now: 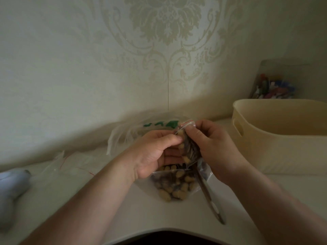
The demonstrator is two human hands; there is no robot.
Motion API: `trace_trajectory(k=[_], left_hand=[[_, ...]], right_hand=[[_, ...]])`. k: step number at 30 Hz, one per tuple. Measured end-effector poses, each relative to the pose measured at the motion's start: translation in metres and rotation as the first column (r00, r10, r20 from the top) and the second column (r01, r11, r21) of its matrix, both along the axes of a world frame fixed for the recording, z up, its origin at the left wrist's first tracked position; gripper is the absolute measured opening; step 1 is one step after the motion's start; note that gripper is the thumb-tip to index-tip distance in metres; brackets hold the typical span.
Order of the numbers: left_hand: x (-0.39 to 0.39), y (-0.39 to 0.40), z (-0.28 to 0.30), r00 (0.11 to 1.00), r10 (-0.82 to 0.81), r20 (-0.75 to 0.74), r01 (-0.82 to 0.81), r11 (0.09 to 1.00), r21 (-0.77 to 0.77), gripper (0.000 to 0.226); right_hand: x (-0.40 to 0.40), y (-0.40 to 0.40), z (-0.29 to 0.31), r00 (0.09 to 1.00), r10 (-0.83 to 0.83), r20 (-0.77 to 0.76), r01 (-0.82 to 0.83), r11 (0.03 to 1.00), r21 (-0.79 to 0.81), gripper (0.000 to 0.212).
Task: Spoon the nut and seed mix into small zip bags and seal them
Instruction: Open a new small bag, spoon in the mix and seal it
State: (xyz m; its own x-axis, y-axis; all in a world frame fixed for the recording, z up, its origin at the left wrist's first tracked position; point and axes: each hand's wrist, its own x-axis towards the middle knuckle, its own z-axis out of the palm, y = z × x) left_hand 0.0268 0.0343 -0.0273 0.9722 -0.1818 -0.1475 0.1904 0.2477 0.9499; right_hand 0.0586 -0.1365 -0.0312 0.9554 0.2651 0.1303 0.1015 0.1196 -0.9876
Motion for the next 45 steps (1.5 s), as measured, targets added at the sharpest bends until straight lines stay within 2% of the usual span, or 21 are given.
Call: trace_trajectory(k=[4, 7, 9, 11, 15, 19, 26, 31, 34, 37, 39, 42, 45], left_hand=[[-0.003, 0.001, 0.002, 0.999, -0.03, -0.035, 0.029, 0.999, -0.013, 0.015], [-0.002, 0.004, 0.0, 0.999, -0.035, -0.026, 0.034, 0.999, -0.01, 0.028], [0.001, 0.003, 0.0, 1.0, 0.007, 0.004, -0.007, 1.0, -0.021, 0.034], [0.003, 0.004, -0.001, 0.996, 0.085, 0.04, -0.084, 0.996, -0.039, 0.029], [0.007, 0.007, -0.002, 0.968, 0.22, 0.118, -0.213, 0.975, -0.068, 0.037], [0.006, 0.005, -0.002, 0.955, 0.242, 0.174, -0.227, 0.969, -0.1, 0.026], [0.006, 0.002, -0.004, 0.926, 0.288, 0.243, -0.287, 0.957, -0.041, 0.004], [0.01, 0.003, -0.009, 0.863, 0.373, 0.339, -0.398, 0.918, 0.003, 0.013], [0.009, 0.0, -0.009, 0.883, 0.357, 0.305, -0.367, 0.93, -0.025, 0.009], [0.006, -0.001, -0.008, 0.921, 0.301, 0.247, -0.305, 0.952, -0.024, 0.028], [0.006, -0.002, -0.007, 0.927, 0.294, 0.231, -0.297, 0.955, -0.024, 0.031], [0.008, -0.002, -0.007, 0.914, 0.349, 0.208, -0.349, 0.936, -0.037, 0.019], [0.01, -0.001, -0.009, 0.89, 0.403, 0.214, -0.394, 0.915, -0.085, 0.007]], right_hand=[[0.002, 0.001, -0.002, 1.0, -0.03, 0.002, 0.03, 0.999, -0.013, 0.008], [0.003, 0.001, -0.003, 0.999, -0.055, 0.001, 0.055, 0.998, -0.022, 0.008], [0.004, 0.0, -0.003, 0.998, -0.068, 0.013, 0.068, 0.998, -0.009, 0.008], [0.005, -0.003, -0.003, 0.998, -0.067, 0.014, 0.067, 0.998, 0.005, 0.01], [0.003, -0.003, -0.002, 1.0, 0.011, -0.023, -0.011, 1.0, 0.005, 0.016], [0.002, 0.001, -0.003, 0.998, 0.034, -0.052, -0.032, 0.999, 0.025, 0.017], [0.005, -0.002, -0.003, 0.996, -0.086, -0.015, 0.086, 0.996, -0.007, 0.011], [0.006, -0.002, -0.003, 0.99, -0.135, -0.037, 0.135, 0.991, 0.004, 0.009], [0.004, -0.001, 0.0, 0.99, -0.137, -0.031, 0.137, 0.991, 0.006, 0.014], [0.002, -0.001, 0.003, 0.989, -0.143, -0.029, 0.144, 0.99, 0.015, 0.017], [0.002, -0.002, 0.003, 0.985, -0.172, -0.007, 0.172, 0.985, 0.012, 0.015], [0.002, -0.001, 0.002, 0.975, -0.219, 0.047, 0.22, 0.976, -0.012, 0.013], [0.002, 0.0, 0.002, 0.979, -0.199, 0.034, 0.198, 0.98, 0.019, 0.012]])
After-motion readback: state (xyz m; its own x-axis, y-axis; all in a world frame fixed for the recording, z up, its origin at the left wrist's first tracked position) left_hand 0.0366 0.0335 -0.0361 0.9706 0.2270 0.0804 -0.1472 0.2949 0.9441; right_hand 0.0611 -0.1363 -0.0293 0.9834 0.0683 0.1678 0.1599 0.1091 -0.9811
